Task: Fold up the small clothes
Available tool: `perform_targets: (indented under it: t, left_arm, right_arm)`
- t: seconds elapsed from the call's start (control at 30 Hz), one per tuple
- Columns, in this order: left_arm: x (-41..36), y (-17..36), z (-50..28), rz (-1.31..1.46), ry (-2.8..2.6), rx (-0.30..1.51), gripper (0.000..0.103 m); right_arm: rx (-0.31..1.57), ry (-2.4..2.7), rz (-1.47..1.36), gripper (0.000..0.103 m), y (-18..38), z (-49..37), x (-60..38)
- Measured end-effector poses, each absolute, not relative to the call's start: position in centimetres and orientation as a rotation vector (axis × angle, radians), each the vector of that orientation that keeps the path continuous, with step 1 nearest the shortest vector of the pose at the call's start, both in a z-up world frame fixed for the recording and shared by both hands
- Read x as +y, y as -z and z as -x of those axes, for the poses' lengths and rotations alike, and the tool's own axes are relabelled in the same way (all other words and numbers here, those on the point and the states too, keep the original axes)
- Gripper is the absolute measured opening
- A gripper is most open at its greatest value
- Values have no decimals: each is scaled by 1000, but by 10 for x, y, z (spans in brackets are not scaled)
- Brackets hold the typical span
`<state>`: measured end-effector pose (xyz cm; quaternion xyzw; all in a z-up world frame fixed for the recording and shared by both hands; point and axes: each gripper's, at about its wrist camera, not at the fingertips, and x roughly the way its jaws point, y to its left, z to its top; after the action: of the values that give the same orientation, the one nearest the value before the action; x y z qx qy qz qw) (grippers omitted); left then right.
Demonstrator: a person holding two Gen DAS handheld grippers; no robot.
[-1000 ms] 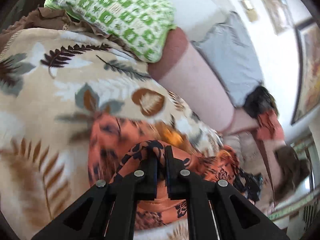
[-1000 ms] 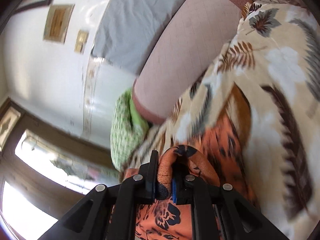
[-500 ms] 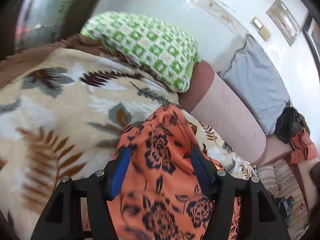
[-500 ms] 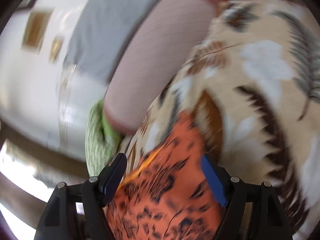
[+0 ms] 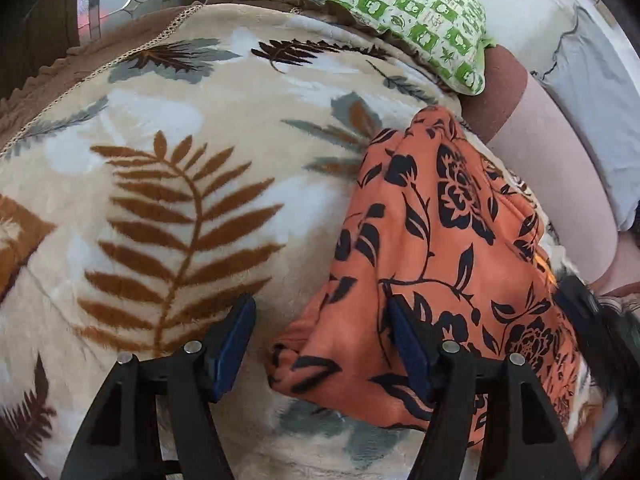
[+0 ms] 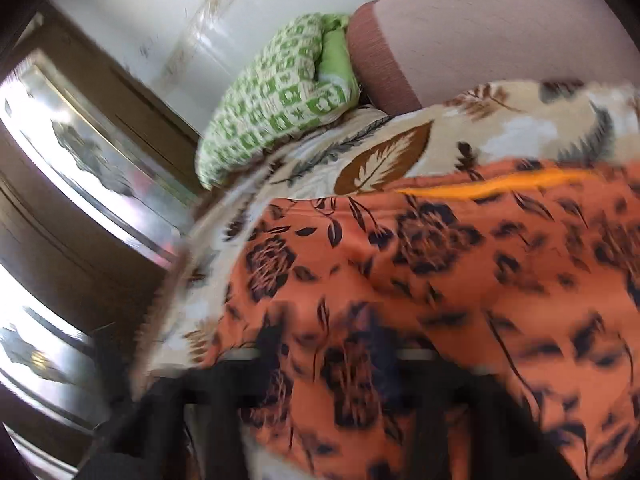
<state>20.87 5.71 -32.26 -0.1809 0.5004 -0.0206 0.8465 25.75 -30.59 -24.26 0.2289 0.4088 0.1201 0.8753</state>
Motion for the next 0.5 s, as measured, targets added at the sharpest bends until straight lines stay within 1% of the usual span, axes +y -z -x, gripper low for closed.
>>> perform_targets:
  t: [0.17,0.3,0.4,0.5]
  left_arm:
    - [62,324,-213,359,91,1065,69]
    - [64,319,-218,354,112,1071,69]
    - [65,319,-225,342,114,1072,69]
    - [63,319,-229,302,108,1061,69]
  right_arm:
    - [832,-148,-338,24,234,-316,-290]
    - [956,-127,-212,26,235,-352,-285]
    - [1077,-206,-159,26,248,-365,-274]
    - [1131,-99,-58,26,268,-383,-259]
